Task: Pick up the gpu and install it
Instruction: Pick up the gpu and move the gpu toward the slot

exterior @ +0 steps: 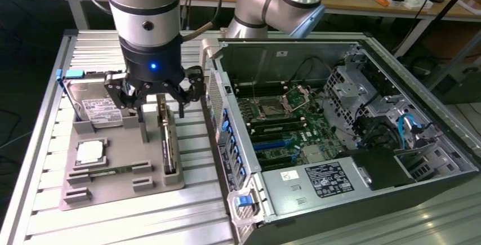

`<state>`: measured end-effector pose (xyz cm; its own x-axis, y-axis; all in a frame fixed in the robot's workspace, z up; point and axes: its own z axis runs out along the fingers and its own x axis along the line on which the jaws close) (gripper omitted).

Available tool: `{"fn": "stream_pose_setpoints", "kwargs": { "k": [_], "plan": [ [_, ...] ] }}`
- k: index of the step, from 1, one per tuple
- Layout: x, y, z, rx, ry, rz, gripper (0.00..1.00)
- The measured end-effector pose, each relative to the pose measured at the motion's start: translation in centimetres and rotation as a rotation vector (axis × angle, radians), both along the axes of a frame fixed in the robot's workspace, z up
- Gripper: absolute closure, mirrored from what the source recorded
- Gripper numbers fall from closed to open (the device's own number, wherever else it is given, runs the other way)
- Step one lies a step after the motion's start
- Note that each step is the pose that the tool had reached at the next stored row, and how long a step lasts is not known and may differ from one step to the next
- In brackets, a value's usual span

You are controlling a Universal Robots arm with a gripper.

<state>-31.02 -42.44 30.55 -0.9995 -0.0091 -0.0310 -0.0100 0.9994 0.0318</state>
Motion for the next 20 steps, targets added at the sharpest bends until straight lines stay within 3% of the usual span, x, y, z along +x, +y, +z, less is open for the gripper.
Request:
{"fn": "stream_pose_setpoints", "kwargs": {
  "k": [9, 20],
  "plan": [
    [0.3, -0.59, -1.66, -0.0001, 0.0001, -0.009, 0.27],
    [0.0, -0.64, -3.7, -0.0001, 0.0001, -0.045, 0.27]
  ]
}}
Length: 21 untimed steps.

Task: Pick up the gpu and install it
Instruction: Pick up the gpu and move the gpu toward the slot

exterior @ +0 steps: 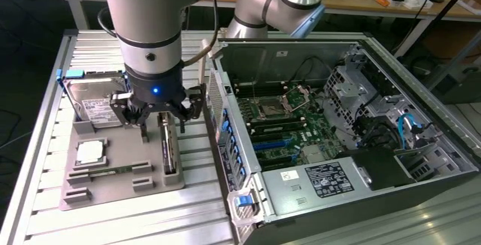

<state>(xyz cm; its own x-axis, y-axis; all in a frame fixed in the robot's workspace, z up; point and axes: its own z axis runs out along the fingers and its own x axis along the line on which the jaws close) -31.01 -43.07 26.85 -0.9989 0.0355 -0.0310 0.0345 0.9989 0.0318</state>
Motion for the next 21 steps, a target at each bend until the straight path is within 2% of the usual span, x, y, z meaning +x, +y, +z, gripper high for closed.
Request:
{"fn": "stream_pose_setpoints", "kwargs": {
  "k": [9, 12, 14, 18, 21],
  "plan": [
    [-0.1, 0.0, -1.63, 0.0, 0.0, -0.075, 0.27],
    [-0.1, 0.0, -2.22, 0.0001, 0.0, -0.081, 0.27],
    [-0.1, 0.0, -2.58, 0.0007, 0.0, -0.071, 0.27],
    [-0.1, 0.0, -3.13, 0.0011, 0.0001, -0.001, 0.27],
    [-0.1, 0.0, -3.26, 0.0013, 0.0001, 0.008, 0.27]
  ]
}}
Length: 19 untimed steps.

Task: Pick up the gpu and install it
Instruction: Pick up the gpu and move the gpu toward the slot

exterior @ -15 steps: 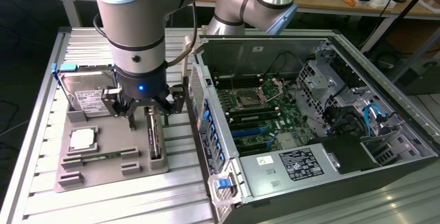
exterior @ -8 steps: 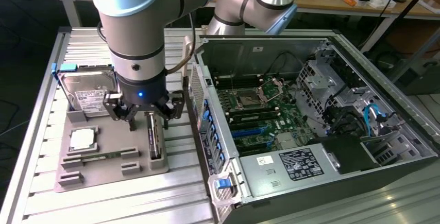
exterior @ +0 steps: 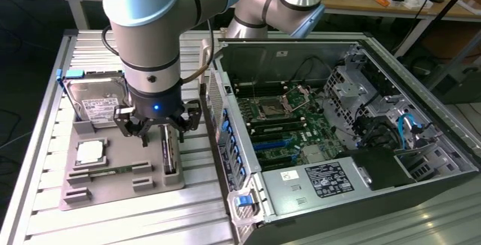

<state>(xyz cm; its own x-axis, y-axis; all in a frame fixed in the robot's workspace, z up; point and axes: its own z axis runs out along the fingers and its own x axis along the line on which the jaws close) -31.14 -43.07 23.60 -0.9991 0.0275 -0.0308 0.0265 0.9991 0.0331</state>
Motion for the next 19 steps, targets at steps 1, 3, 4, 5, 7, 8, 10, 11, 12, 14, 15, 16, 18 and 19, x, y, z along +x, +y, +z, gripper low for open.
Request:
{"fn": "stream_pose_setpoints", "kwargs": {
  "k": [1, 3, 4, 5, 7, 8, 10, 11, 12, 14, 15, 16, 18, 19],
  "plan": [
    [0.0, 0.0, 0.0, -0.0001, 0.0001, 0.0, 0.27],
    [0.0, 0.0, 0.0, 0.0, 0.0, 0.0, 0.27],
    [0.0, 0.0, 0.0, 0.0, 0.0, 0.0, 0.27],
    [0.0, 0.0, 0.0, 0.0, 0.0, 0.0, 0.27],
    [0.0, 0.0, 0.0, 0.0, 0.0, 0.0, 0.27],
    [0.0, 0.0, 0.0, 0.0, 0.0, 0.0, 0.27],
    [0.0, 0.0, 0.0, 0.0, 0.0, 0.0, 0.27],
    [0.0, 0.0, 0.0, 0.0, 0.0, 0.0, 0.27],
    [0.0, 0.0, 0.0, 0.0, 0.0, 0.0, 0.27],
    [0.0, 0.0, 0.0, 0.0, 0.0, 0.0, 0.26],
    [0.0, 0.0, 0.0, 0.0, 0.0, 0.0, 0.26],
    [0.0, 0.0, 0.0, 0.0, 0.0, 0.0, 0.21],
    [0.0, 0.0, 0.0, 0.0, 0.0, 0.0, 0.21],
    [0.0, 0.0, 0.0, 0.0, 0.0, 0.0, 0.14]
  ]
}}
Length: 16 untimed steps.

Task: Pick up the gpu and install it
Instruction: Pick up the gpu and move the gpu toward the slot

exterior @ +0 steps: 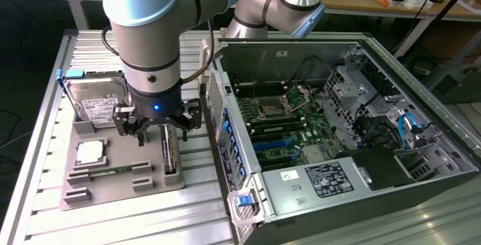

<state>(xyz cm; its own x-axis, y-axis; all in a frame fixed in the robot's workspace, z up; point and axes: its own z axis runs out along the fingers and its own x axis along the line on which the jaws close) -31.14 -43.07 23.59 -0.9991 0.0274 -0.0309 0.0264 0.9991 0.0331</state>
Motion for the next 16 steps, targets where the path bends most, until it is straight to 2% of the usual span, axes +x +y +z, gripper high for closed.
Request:
{"fn": "stream_pose_setpoints", "kwargs": {
  "k": [9, 13, 15, 16],
  "plan": [
    [0.0, 0.0, 0.0, 0.0, 0.0, 0.0, 0.16],
    [0.0, 0.0, 0.0, 0.0, 0.0, 0.0, 0.41],
    [0.0, 0.0, 0.0, 0.0, 0.0, 0.0, 0.41],
    [0.0, 0.0, 0.0, 0.0, 0.0, 0.0, 0.47]
  ]
}}
